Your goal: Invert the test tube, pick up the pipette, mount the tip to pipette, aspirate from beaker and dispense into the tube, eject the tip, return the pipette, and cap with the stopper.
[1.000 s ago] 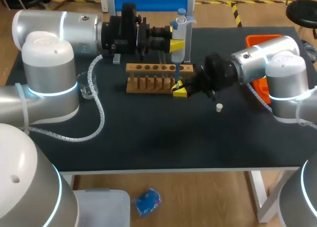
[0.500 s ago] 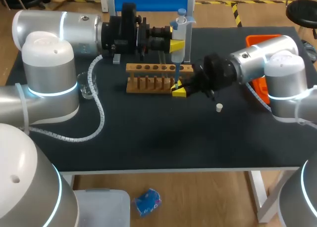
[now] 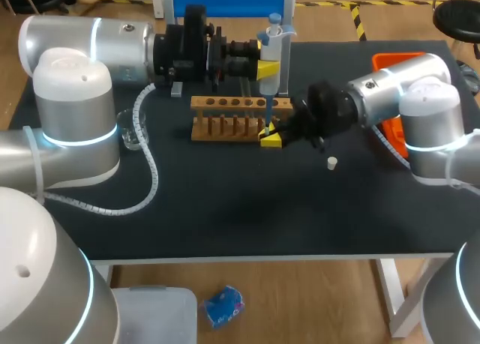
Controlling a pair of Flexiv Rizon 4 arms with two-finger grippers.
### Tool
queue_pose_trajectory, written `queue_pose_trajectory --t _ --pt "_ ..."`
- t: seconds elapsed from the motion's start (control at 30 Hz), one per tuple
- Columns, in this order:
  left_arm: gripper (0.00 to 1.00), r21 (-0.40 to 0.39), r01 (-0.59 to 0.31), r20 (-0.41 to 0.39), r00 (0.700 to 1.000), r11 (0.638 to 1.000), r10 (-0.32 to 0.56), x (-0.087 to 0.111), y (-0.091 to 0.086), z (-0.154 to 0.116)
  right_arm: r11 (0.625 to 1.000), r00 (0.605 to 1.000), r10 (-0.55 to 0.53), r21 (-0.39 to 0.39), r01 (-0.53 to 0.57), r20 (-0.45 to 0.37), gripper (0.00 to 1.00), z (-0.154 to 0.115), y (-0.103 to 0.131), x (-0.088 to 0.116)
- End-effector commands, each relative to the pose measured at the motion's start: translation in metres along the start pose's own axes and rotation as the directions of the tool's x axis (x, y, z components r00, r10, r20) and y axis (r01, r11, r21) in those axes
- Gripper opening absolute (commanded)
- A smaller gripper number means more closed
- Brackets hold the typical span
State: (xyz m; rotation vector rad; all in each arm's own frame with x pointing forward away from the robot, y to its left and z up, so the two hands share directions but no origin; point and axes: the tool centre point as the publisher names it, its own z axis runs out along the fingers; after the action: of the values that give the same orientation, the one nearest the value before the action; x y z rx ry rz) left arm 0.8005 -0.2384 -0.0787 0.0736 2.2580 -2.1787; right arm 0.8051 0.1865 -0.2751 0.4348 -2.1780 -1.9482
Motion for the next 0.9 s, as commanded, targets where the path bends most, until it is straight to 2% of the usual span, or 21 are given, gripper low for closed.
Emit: queue_pose_trajectory --t 0.03,0.33,0.9 --pt "0.0 0.002 -0.001 0.0 1.0 1.0 0.001 -0.0003 0.0005 0.0007 1.0 1.0 -0.007 0.0 0.007 0.0 0.0 -0.0027 0.0026 -0.0014" --pt "0.0 0.002 -0.001 0.0 1.0 1.0 0.001 -0.0003 0.0005 0.0007 0.998 0.999 -0.035 0.046 0.036 -0.022 0.0 0.0018 0.006 -0.0016" --pt "0.0 0.002 -0.001 0.0 1.0 1.0 0.001 -0.0003 0.0005 0.0007 0.999 1.0 -0.01 0.034 0.01 -0.014 0.0 0.0004 0.0005 0.0"
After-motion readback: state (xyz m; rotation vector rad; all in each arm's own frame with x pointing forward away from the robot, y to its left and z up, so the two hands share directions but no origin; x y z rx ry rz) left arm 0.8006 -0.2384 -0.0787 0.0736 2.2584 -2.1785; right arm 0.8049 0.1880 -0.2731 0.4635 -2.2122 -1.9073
